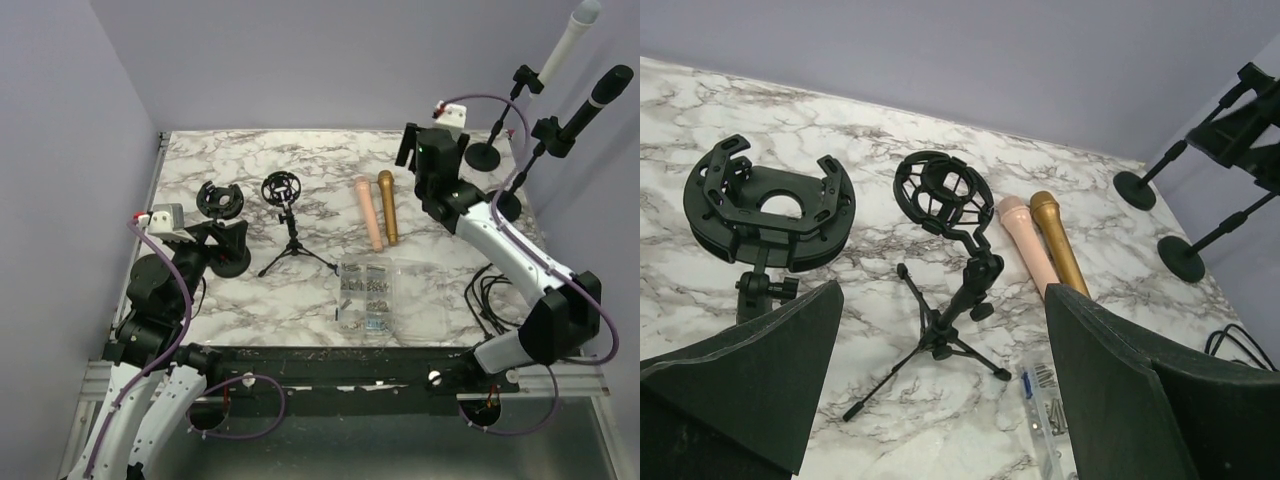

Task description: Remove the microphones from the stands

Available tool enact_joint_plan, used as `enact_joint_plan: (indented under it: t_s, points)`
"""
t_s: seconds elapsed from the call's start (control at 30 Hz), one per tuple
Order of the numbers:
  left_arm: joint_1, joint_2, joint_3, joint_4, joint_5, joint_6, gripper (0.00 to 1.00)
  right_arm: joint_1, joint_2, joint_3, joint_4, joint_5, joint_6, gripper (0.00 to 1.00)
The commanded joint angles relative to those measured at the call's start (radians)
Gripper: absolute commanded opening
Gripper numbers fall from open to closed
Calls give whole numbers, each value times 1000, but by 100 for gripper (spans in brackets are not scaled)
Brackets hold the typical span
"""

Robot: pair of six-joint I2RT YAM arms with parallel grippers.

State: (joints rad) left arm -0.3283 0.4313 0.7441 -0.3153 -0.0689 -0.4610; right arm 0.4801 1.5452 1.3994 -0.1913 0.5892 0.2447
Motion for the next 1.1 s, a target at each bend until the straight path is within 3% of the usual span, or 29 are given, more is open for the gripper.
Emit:
enact_joint_plan:
  t_s: [0.0,0.1,0.23,0.37,0.43,0.53,0.67,0.77,1.07]
  points:
    - [6,4,-4,19,32,-8,84,-30,-110,-257,409,397,-125,83]
    - [5,-7,-4,24,40,-8,84,-98,-157,-373,597,486,-195,83]
    - [5,-9,-5,19,39,-10,84,-252,-151,-490,713,473,-163,85]
    - [6,-14,-8,26,45,-11,84,-347,-86,-585,866,464,-130,100]
    - [6,-11,-8,28,47,-13,84,-379,-26,-596,913,421,-122,100]
    - [5,-1,-9,28,56,-15,84,-388,16,-550,841,388,-99,100]
    - [5,2,-7,26,50,-15,84,-388,-54,-521,712,250,-25,100]
    - [5,9,-8,27,52,-13,84,-388,-93,-456,616,288,-17,100]
    - [2,64,-21,57,99,-8,84,-404,-108,-209,544,346,-172,100]
